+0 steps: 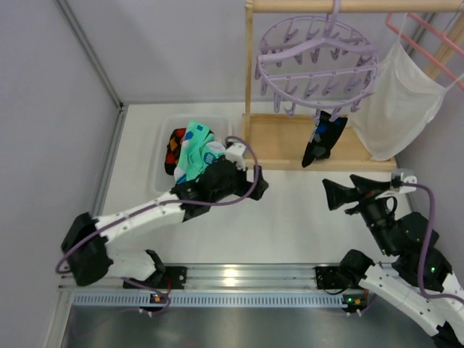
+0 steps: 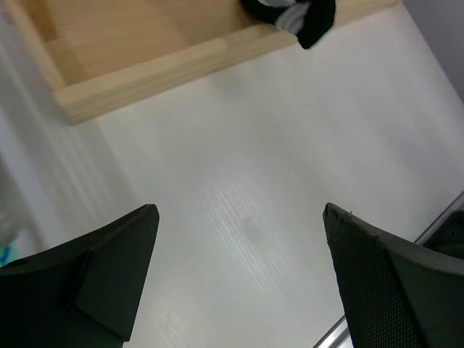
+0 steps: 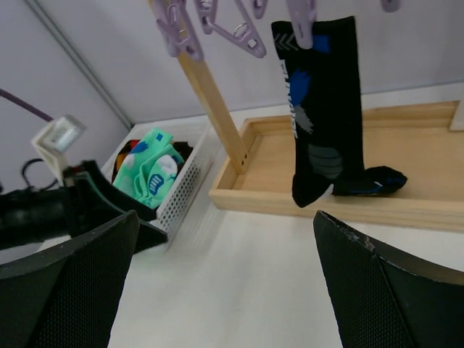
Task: Remove the socks clipped to the hanger
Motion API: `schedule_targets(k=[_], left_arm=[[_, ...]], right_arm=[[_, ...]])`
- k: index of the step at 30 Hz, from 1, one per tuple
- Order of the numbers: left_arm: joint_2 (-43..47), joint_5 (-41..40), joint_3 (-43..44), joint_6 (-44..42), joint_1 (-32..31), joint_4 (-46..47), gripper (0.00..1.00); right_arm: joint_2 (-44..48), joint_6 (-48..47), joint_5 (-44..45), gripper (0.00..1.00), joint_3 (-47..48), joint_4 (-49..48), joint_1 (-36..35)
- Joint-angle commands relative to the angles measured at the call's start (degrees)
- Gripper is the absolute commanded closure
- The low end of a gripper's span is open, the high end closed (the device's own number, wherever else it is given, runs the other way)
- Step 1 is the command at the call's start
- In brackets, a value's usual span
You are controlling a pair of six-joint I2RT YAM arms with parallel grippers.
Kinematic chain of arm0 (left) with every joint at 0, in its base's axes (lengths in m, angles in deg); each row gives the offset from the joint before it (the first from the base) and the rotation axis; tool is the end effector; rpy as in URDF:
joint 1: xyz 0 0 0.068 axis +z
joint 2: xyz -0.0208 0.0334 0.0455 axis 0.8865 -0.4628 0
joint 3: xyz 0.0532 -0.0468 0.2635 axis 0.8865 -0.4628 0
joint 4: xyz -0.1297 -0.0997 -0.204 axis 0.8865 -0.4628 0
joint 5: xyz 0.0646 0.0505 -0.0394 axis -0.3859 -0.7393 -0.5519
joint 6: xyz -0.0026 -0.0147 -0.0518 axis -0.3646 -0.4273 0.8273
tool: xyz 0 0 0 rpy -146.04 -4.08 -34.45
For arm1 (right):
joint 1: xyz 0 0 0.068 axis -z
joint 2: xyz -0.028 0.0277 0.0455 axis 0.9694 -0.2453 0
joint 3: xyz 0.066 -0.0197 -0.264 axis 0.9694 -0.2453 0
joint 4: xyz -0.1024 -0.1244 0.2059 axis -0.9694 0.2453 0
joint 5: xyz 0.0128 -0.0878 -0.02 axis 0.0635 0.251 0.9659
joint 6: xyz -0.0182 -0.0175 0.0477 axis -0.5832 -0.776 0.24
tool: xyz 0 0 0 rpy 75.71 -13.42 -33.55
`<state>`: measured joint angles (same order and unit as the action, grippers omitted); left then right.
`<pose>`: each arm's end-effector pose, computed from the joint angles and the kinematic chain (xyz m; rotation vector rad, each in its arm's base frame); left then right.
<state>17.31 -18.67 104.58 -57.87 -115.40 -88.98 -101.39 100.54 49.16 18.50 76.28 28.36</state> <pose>0.1725 -0.2169 0.2982 0.2988 2.0255 -0.7187 0.0480 0.0281 0.3493 0.0145 1.5077 0.5847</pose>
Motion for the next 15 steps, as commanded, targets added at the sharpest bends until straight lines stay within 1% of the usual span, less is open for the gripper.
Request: schedule_targets(k=[1, 2, 3, 4, 5, 6, 8, 9, 10, 11, 15], left_arm=[[-12.6, 15.3, 9.2, -8.8, 0.1, 20.5, 0.02], [-16.1, 17.8, 12.1, -9.6, 0.9, 20.8, 0.02], [-22.5, 20.2, 14.6, -10.7, 1.5, 21.5, 0.02], [-25.2, 23.3, 18.5, -11.1, 2.2, 22.7, 0.02], [-27.6, 28.0, 20.0, -11.3, 3.7, 26.3, 0.02], [-31.8, 30.0, 21.5, -11.4, 4.5, 27.7, 0.02], [-35.9, 35.2, 26.4, -11.5, 6.8, 30.5, 0.02], [-39.6, 36.2, 28.0, -11.8, 7.4, 30.9, 0.02], [-41.5, 36.9, 31.4, -11.9, 8.0, 31.4, 0.02], [-45.0, 39.0, 33.0, -11.9, 8.8, 31.8, 0.02], [-52.8, 44.5, 42.4, -9.6, 9.6, 32.7, 0.02]], right_arm=[[1.3, 0.4, 5.7, 0.01, 2.6, 9.7, 0.3], [1.3, 0.0, 4.5, 0.01, 2.6, 9.9, 0.3], [1.1, -0.3, 3.5, 0.01, 2.6, 10.0, 0.4], [1.0, -0.5, 2.2, 0.01, 2.7, 10.2, 0.3], [0.9, -0.7, 1.5, 0.01, 2.8, 10.8, 0.3], [0.3, -0.9, 0.9, 0.01, 2.9, 11.1, 0.3], [0.2, -1.3, -1.5, 0.01, 3.2, 10.9, 0.3], [0.4, -2.1, -2.8, 0.01, 3.1, 10.5, 0.2], [0.5, -2.5, -5.2, 0.00, 3.0, 10.2, 0.3], [0.6, -3.0, -6.6, 0.01, 2.9, 9.8, 0.3], [1.2, -5.0, -9.6, 0.00, 3.0, 8.0, 0.3]])
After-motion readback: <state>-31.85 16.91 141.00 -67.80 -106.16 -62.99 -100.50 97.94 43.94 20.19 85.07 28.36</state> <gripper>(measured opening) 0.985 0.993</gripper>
